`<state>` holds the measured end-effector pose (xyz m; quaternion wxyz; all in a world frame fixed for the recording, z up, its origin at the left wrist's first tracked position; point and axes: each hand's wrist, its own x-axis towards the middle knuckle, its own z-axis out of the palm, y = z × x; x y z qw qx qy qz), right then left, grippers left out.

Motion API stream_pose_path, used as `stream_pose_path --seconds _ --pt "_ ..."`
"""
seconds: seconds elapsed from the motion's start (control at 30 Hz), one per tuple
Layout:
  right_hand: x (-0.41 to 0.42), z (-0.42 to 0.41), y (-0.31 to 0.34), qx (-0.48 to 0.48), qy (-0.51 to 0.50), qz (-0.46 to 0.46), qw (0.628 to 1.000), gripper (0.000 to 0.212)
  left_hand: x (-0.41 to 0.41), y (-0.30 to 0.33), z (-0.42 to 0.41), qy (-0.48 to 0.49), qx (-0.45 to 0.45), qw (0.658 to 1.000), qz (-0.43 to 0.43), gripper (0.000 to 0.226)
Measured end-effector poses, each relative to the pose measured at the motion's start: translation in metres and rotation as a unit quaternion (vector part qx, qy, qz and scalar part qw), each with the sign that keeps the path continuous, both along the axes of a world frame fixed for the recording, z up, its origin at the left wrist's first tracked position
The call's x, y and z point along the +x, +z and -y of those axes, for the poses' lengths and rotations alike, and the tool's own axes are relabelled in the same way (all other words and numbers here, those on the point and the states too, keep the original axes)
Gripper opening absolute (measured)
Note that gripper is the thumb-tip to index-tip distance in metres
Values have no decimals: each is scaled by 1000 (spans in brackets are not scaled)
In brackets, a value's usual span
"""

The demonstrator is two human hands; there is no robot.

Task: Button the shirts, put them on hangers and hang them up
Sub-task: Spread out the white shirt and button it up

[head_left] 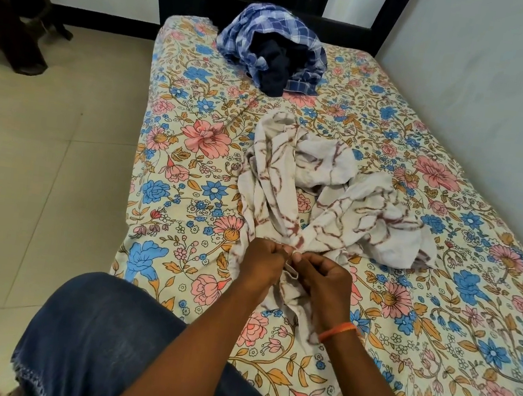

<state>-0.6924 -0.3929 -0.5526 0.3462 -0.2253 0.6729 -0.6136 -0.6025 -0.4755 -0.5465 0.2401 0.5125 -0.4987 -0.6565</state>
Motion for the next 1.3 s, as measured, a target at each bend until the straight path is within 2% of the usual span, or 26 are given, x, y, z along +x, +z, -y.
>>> stream_pose_path --seconds 0.1,0.23,0.3,0.43,0.5,0.57,0.63,0.73,0.8,0.87,0.93,0.97,1.03,1.07,1.13,1.23,1.3 --pt "-5 2 0 15 20 17 1000 26 0 -2 -2 -19 0 1000 -1 20" --pt "-12 5 -4 27 40 80 996 41 6 -1 2 -30 59 994 -86 18" --pt "-12 6 -3 23 53 86 995 48 9 0 3 -37 75 991 -102 15" --pt "-12 6 0 19 70 83 994 50 11 3 4 -35 83 990 -109 14" --pt "-15 5 2 34 76 80 993 43 11 4 2 -57 45 994 -77 16" --pt "-19 3 6 63 71 44 995 24 9 4 0 -98 -77 990 59 20" --pt "-22 3 9 91 13 -66 994 6 8 2 -5 -128 -212 947 205 28" --pt "-25 12 18 77 -78 -261 959 11 5 0 -8 -175 -327 868 331 13" --pt "-26 25 26 43 -61 -334 940 10 5 -2 -7 -181 -377 836 356 19" --pt "-32 42 29 44 -18 -397 917 7 3 -4 -4 -176 -451 807 337 36" --pt "-44 61 25 99 27 -430 897 9 -1 -5 -1 -198 -509 772 326 50" --pt "-50 68 21 137 46 -419 896 11 -2 -5 0 -218 -514 763 326 52" --pt "-62 75 11 200 53 -373 904 10 -3 -6 2 -251 -481 770 335 47" --pt "-63 72 8 209 37 -359 909 10 -2 -7 4 -260 -449 785 338 44" --pt "-66 62 0 182 -20 -310 933 23 -1 -10 9 -251 -386 830 316 48" --pt "-64 46 -9 124 -98 -202 967 22 -2 -12 21 -180 -329 897 234 52" --pt "-66 43 -14 128 -107 -194 967 9 -6 -15 27 -106 -287 935 181 41"
